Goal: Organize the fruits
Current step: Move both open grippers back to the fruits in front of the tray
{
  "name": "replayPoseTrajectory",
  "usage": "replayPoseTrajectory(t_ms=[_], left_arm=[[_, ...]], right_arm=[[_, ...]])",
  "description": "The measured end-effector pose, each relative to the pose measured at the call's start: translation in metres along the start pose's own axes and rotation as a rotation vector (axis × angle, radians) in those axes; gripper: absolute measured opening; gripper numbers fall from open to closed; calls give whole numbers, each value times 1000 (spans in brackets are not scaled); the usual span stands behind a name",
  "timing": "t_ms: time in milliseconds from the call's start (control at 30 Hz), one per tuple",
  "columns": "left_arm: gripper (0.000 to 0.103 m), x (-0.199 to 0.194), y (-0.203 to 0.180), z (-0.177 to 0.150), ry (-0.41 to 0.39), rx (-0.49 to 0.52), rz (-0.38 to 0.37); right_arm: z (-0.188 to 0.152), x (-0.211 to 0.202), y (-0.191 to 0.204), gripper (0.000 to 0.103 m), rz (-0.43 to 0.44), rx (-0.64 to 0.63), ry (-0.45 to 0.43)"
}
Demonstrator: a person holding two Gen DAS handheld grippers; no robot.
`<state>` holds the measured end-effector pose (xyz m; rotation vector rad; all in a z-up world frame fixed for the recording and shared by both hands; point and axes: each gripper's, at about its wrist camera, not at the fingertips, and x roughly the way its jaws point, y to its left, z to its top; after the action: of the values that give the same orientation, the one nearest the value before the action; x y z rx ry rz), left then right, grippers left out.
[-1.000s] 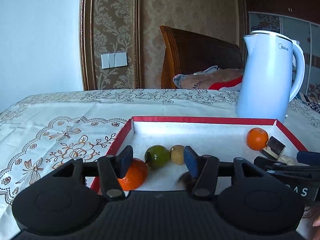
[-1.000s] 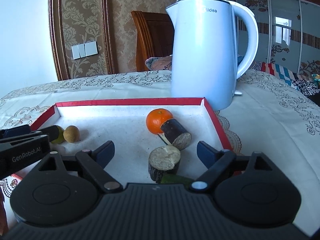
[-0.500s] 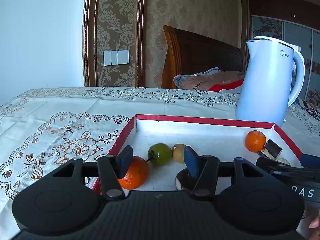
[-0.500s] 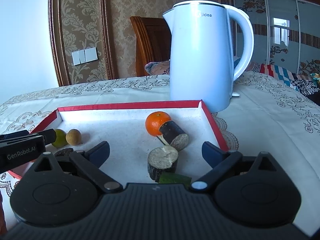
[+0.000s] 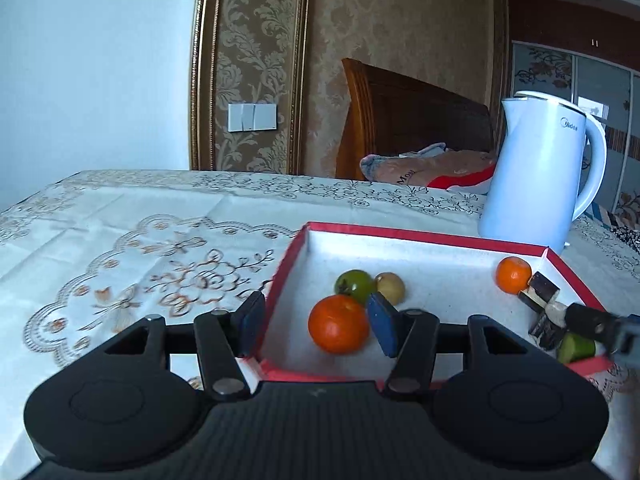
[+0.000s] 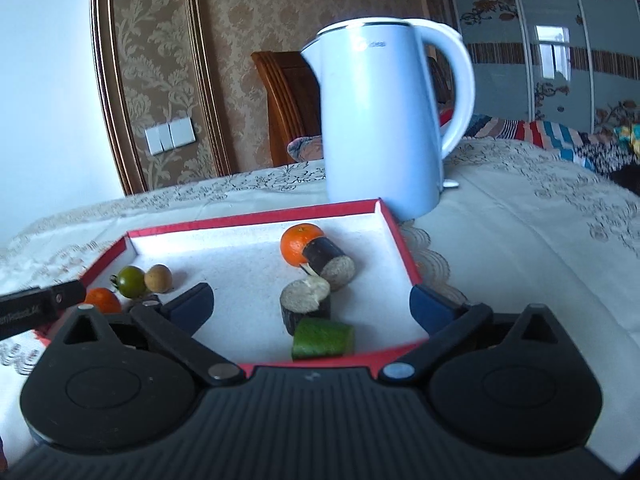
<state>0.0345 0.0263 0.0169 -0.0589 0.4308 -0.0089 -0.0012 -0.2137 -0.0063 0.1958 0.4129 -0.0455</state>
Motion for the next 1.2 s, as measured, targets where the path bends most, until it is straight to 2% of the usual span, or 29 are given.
replayPoseTrajectory(t_ms=[67,267,533,800,900,967,1033,1100,1167,1200], left_arm=[[63,-8,6,-3,7,-23,-18],[63,-23,3,-13,22,17,-38],[63,-22,-4,-15,22,51,-11],[63,-18,4,-14,44,8,-5],[67,-18,4,-14,48,11,-9],[69,-18,3,-14,44,18,-9],[69,-20,1,-15,38,24,-13],[69,-20,1,-14,37,25,-17],[69,-19,1,-14,38,24,-18],[69,-19,1,-14,40,23,-19]], right_arm=[[-2,-10,-6,103,9,22,-9],[-11,-22,-8,103,33,7,26],[-35,-50,14,103,140,-60,72],[-42,-52,39,103,140,-172,121],[-46,-48,51,102,119,-244,144],[-47,-47,57,90,119,-266,152],[-48,-43,61,85,127,-283,176],[-49,-40,64,73,119,-298,197],[-49,-37,63,49,137,-285,216],[-50,-35,62,46,143,-281,225]])
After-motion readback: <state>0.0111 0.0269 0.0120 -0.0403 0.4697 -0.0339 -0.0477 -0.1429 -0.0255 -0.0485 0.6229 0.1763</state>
